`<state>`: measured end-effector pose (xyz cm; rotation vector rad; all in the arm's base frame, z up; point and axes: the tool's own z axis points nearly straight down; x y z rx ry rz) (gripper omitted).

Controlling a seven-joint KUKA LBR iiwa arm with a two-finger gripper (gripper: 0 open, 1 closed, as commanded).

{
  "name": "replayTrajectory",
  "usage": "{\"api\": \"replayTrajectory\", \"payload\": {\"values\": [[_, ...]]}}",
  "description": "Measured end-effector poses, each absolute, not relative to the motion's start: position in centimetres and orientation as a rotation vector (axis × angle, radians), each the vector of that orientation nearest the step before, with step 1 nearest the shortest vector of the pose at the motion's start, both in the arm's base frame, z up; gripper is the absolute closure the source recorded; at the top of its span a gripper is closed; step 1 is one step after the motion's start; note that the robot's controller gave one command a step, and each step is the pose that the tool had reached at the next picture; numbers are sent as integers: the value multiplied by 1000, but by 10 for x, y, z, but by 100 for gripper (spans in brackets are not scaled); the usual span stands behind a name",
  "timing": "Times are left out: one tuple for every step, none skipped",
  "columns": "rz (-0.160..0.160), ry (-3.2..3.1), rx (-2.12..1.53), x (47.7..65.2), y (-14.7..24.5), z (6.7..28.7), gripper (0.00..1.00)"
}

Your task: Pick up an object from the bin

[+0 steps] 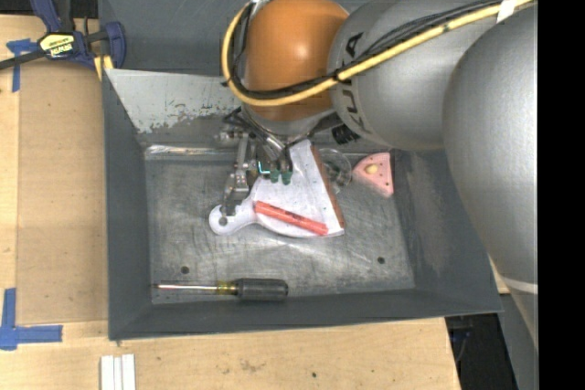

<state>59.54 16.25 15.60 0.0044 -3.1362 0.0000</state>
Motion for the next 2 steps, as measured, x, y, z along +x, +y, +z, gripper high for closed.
{"api": "replayTrajectory", "payload": {"values": [[-2, -3144, 0, 597, 162, 161, 0], [-2, -3144, 3, 597, 162, 161, 0]]}}
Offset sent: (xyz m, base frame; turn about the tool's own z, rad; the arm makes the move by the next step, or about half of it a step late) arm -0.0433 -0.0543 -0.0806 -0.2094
